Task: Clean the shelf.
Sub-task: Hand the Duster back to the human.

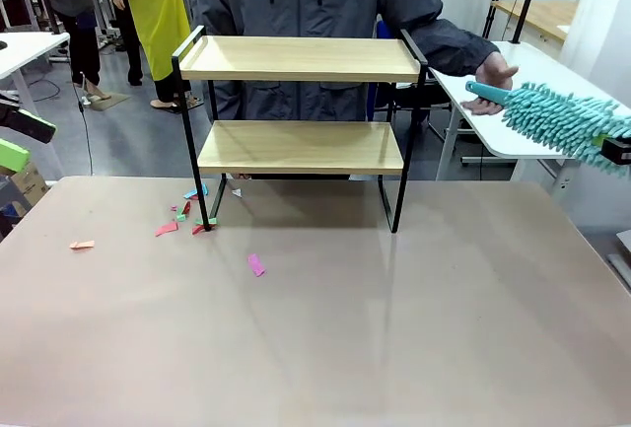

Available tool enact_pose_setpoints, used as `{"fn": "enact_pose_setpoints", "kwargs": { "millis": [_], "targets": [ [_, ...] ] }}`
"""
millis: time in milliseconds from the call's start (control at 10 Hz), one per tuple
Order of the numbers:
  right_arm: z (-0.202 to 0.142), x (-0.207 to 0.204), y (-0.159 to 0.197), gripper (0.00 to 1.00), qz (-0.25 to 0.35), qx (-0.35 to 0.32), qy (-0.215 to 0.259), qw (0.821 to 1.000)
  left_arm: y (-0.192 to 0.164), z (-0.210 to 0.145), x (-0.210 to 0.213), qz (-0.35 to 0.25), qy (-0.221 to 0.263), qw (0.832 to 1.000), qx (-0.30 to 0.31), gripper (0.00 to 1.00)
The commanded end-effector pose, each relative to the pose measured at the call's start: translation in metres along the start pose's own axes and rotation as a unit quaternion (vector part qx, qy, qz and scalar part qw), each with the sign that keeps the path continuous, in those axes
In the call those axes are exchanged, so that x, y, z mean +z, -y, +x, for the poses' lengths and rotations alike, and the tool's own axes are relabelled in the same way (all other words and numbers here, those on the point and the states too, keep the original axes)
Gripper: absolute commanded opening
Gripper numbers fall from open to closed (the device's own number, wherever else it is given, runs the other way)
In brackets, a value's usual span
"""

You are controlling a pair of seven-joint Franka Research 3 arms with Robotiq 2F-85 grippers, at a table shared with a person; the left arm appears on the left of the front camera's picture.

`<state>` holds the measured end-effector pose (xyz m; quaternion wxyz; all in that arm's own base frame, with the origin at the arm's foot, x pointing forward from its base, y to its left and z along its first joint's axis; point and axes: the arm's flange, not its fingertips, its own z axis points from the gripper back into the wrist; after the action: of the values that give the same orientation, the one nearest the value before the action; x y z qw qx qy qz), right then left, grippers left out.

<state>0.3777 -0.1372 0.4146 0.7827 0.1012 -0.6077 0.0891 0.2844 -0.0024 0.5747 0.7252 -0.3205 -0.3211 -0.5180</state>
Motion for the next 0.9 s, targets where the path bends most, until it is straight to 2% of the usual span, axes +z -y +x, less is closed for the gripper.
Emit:
{"fn": "enact_pose_setpoints", "kwargs": {
  "millis": [0,300,400,500,600,700,800],
  "targets": [
    [0.0005,0.0013,0.0007,0.17,-0.002,-0.002,-0.007,1.000,-0.0012,0.0016,-0.0005,-0.005,0.009,1.000,-0.010,1.00],
    [0.0005,0.0013,0.0007,0.17,-0.002,-0.002,-0.007,1.000,-0.0012,0.0016,-0.0005,-0.005,0.009,1.000,-0.010,1.00],
    [-0.0002,-0.0001,-0.0002,0.36,0.000,0.000,0.000,1.000,-0.0012,0.0016,-0.0005,-0.005,0.009,1.000,-0.010,1.00],
    [0.0008,-0.0007,0.0013,0.73,0.028,-0.003,0.000,1.000,-0.0012,0.0016,-0.0005,-0.005,0.009,1.000,-0.010,1.00],
    [-0.0004,-0.0011,0.0017,0.93,0.034,-0.004,0.003,0.999,-0.0012,0.0016,-0.0005,-0.005,0.009,1.000,-0.010,1.00],
    [0.0003,-0.0017,0.0021,1.00,0.035,-0.006,0.004,0.999,-0.0012,0.0016,-0.0005,-0.005,0.009,1.000,-0.010,1.00],
    [0.0017,-0.0025,0.0034,1.00,0.037,-0.011,0.007,0.999,-0.0012,0.0016,-0.0005,-0.005,0.009,1.000,-0.010,1.00]
  ]
}}
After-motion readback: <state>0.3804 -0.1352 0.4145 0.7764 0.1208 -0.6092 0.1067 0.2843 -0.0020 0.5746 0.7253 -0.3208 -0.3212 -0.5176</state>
